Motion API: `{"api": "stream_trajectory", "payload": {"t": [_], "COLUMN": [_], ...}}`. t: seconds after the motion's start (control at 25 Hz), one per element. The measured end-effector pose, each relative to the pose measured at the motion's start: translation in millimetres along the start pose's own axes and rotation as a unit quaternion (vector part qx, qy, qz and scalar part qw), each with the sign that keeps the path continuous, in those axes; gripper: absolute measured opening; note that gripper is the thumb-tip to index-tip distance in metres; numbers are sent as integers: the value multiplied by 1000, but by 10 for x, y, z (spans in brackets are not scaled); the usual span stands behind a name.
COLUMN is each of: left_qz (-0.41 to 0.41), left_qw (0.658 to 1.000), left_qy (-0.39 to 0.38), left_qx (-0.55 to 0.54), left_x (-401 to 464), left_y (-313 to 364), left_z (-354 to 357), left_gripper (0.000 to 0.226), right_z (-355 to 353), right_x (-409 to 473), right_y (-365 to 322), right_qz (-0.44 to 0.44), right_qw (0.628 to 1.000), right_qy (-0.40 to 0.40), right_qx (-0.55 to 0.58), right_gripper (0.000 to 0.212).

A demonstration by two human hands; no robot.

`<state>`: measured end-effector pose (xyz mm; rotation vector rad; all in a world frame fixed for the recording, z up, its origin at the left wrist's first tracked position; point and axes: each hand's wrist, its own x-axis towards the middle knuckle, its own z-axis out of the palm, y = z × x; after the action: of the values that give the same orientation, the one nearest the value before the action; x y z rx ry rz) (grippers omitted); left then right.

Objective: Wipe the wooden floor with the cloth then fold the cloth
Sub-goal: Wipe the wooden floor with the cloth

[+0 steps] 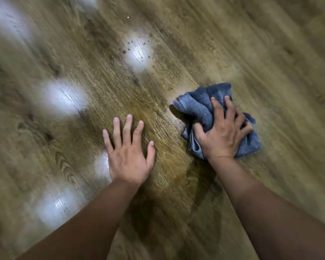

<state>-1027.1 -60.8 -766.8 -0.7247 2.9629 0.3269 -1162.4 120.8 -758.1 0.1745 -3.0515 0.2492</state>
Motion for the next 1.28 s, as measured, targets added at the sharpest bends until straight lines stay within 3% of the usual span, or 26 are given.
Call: {"api": "stream_trajectory", "payload": {"t": [0.2,0.28,0.4,0.48,0.56,0.68,0.88,1.0,1.28], "left_qz": [-32,-107,-316,-369,-363,-353,-352,-337,-341], "left_qw": [994,984,913,867,851,856,858,864,845], "left_qy": [-86,-134,-217,-260,-303,-308,-312,-315,-330], "left_qx": [-60,-47,-142,-209,-228,-221,-205,-204,-245], "left_x": [86,161,385,512,600,616,600,598,607], "left_y": [-14,-97,-204,-244,-238,-208,-220,-222,-232], "left_z": [-173,-252,-510,-608,-645,-631,-585,-570,-605], "left_gripper": [72,102,152,163,167,165,163,163,164], "right_z": [30,39,29,-2,-23,-74,-119,-122,5], "right_x": [32,19,43,36,27,36,-419,-616,657], "right_y": [9,26,14,19,-4,-9,-12,-95,-329], "right_qz": [1,-2,-10,-11,-17,-28,-234,-289,-322], "right_qw": [1000,1000,1000,999,999,997,965,947,936], "right_qy": [-11,-16,-24,-36,-50,-76,-121,-138,-137], "right_qx": [-10,-16,-15,-8,-11,-18,-7,-22,-30], "right_gripper": [77,78,79,79,80,79,80,83,84]}}
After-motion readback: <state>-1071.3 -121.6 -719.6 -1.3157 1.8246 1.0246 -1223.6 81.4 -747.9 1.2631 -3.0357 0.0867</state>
